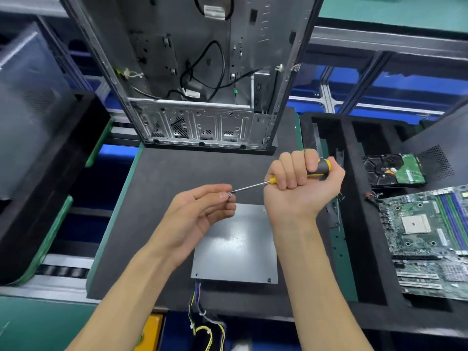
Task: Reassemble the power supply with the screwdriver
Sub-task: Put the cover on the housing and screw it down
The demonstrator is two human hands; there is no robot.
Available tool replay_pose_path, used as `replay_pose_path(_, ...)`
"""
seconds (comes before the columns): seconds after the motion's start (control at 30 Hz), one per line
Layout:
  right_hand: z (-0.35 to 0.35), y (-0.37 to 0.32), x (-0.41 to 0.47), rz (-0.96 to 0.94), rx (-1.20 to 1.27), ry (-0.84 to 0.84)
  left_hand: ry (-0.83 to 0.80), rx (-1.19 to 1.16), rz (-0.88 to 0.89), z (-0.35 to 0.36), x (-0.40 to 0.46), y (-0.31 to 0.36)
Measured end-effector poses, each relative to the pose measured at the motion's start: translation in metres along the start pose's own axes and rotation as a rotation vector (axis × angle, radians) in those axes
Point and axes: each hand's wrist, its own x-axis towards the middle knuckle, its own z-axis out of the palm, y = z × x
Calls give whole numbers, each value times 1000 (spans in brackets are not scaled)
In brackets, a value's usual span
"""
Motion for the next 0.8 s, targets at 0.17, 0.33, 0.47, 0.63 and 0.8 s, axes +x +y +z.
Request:
replay_pose_path(0.17, -2, -5, -21, -19, -35, 0, 70, 1, 35, 7, -22, -8)
replay_pose_path(0.33, -7, -9, -40, -31, -30, 2, 98, 3, 58, 9, -44, -18)
replay_pose_path(0.47, -10, -9, -54, -8, -31, 0, 110, 11, 81, 10, -61, -21)
replay_pose_path(0.63, -13, -8, -70, 16, -31, 10, 208, 288, 239, 11, -77, -24)
replay_pose_path(0.8, -15, -9, -79, 35, 4, 21, 213, 469, 294, 13, -88, -25)
